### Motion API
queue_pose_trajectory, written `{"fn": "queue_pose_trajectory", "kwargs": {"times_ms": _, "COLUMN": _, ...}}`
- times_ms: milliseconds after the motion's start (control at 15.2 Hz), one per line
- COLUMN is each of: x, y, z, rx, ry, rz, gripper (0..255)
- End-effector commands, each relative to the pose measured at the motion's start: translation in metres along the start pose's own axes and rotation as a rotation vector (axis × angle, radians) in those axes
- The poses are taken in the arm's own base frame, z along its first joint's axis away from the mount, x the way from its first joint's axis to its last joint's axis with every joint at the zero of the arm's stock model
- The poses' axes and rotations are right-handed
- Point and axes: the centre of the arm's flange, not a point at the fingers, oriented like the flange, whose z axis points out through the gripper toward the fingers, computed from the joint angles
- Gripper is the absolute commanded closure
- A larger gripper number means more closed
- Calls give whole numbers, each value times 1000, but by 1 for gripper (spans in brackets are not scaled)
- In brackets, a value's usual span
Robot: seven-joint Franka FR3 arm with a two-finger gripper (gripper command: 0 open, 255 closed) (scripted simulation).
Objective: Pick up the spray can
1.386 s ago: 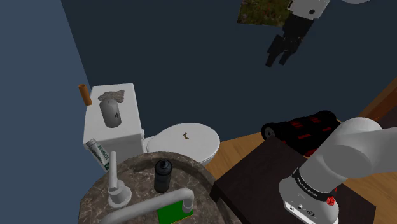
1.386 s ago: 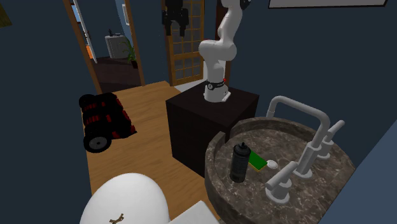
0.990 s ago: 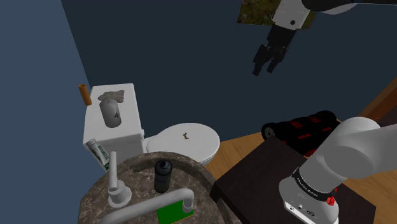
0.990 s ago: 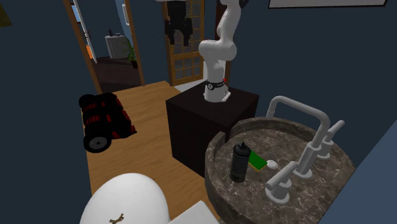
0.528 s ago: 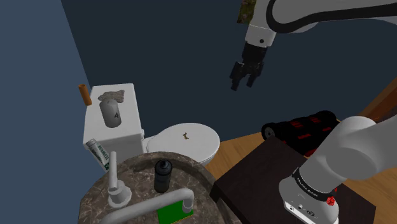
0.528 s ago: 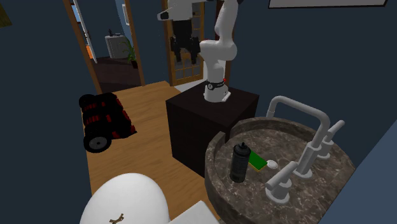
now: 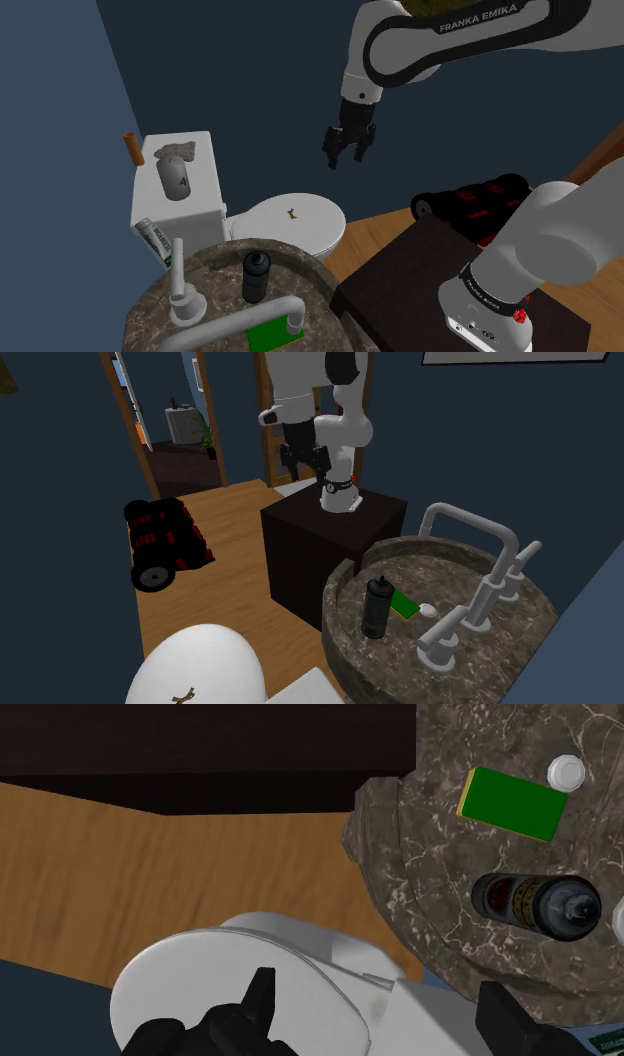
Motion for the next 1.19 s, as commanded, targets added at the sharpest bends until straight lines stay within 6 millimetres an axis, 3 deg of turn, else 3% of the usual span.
{"fn": "queue_pose_trajectory", "kwargs": {"times_ms": 0, "x": 8, "y": -16, "z": 17, "rx": 5, "ry": -22, "rz": -1, "gripper": 0}}
{"fn": "queue_pose_trajectory", "kwargs": {"times_ms": 1122, "x": 73, "y": -165, "z": 177, "rx": 48, "ry": -208, "rz": -13, "gripper": 0}}
